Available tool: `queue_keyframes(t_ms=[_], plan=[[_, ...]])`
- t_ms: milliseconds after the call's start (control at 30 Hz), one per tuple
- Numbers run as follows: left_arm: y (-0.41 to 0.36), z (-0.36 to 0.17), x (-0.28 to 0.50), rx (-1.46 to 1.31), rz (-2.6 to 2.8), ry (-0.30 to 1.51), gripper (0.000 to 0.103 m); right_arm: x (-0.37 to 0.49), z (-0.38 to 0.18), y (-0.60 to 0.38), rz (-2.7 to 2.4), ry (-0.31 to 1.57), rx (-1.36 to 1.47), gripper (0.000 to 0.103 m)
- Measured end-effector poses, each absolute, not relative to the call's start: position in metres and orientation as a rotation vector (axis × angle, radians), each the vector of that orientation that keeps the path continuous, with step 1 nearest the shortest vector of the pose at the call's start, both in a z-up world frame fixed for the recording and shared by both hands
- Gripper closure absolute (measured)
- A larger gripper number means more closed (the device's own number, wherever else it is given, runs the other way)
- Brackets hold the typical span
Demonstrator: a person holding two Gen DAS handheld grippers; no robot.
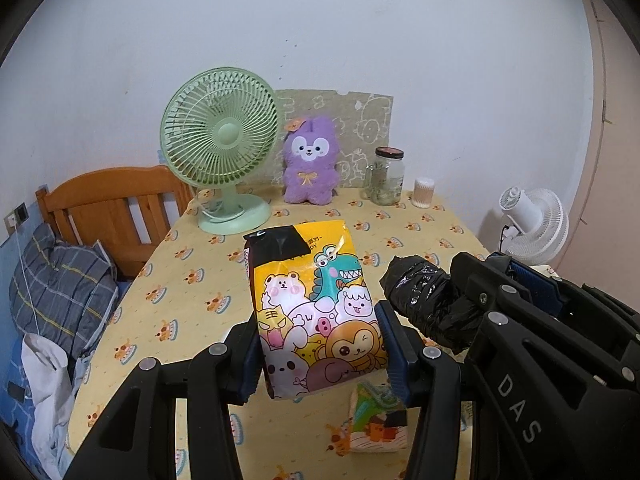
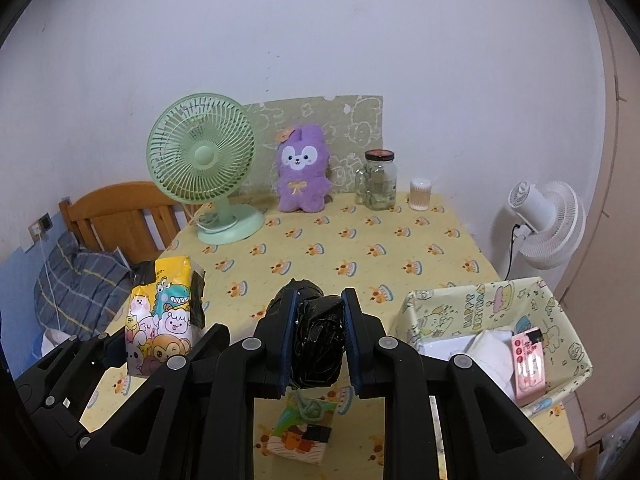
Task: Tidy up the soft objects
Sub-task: 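Lift the tissue pack with the left tool while the right tool carries the black bag toward the gift box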
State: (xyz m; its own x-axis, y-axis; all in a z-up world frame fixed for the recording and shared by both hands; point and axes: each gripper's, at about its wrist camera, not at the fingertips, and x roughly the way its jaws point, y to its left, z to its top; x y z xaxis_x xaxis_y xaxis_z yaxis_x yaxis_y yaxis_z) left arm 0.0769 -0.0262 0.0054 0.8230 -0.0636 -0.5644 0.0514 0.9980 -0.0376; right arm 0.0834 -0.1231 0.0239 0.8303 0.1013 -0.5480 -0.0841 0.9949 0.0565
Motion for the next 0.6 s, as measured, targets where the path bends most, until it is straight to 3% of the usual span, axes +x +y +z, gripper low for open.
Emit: queue_keyframes(t_ms=[600], plan=[[-0.077,0.01,0.083,-0.007,-0.093,0.571,0.051,0.085,0.031,-0.176,0.065,0.548,0.03,0.078]])
